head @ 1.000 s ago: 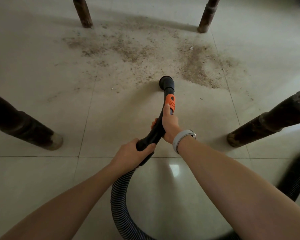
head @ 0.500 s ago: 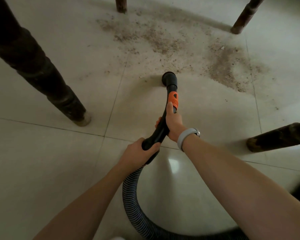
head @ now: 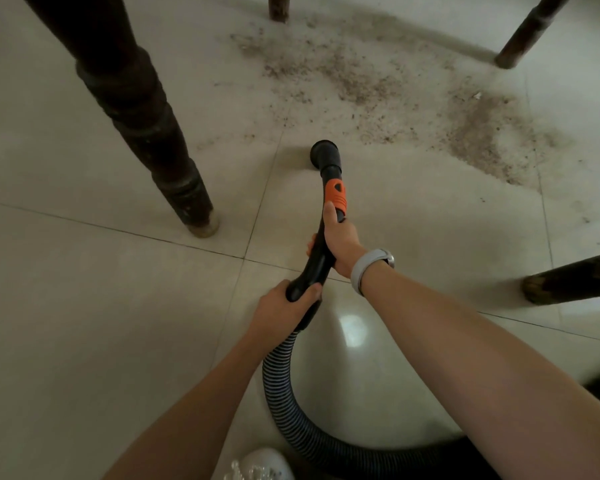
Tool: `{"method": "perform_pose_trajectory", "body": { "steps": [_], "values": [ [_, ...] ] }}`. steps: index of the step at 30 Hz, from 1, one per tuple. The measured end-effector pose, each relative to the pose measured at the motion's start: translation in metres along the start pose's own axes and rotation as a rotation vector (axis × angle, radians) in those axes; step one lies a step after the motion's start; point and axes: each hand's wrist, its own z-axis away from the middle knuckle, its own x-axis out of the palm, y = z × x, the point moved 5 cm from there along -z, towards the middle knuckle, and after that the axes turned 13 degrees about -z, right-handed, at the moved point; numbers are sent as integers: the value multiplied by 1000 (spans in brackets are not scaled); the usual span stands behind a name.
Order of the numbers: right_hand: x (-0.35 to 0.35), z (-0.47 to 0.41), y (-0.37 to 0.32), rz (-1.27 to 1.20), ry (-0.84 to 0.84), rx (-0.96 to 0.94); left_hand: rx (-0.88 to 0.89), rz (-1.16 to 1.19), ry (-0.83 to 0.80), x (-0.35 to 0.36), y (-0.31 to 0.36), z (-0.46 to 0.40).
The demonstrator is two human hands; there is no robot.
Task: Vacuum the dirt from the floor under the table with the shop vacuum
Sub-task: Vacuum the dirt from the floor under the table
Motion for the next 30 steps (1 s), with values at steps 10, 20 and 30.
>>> {"method": "perform_pose_trajectory", "body": {
  "steps": [10,20,30],
  "values": [
    [51,-3,-1,14,-66,32,-75,47,129,-42,-15,-5],
    [94,-12,15,190,-191,7,-129,154,244,-47,-40,-6],
    [120,-19,13,321,-288,39,-201,260,305,-50,-41,-10]
  ]
}}
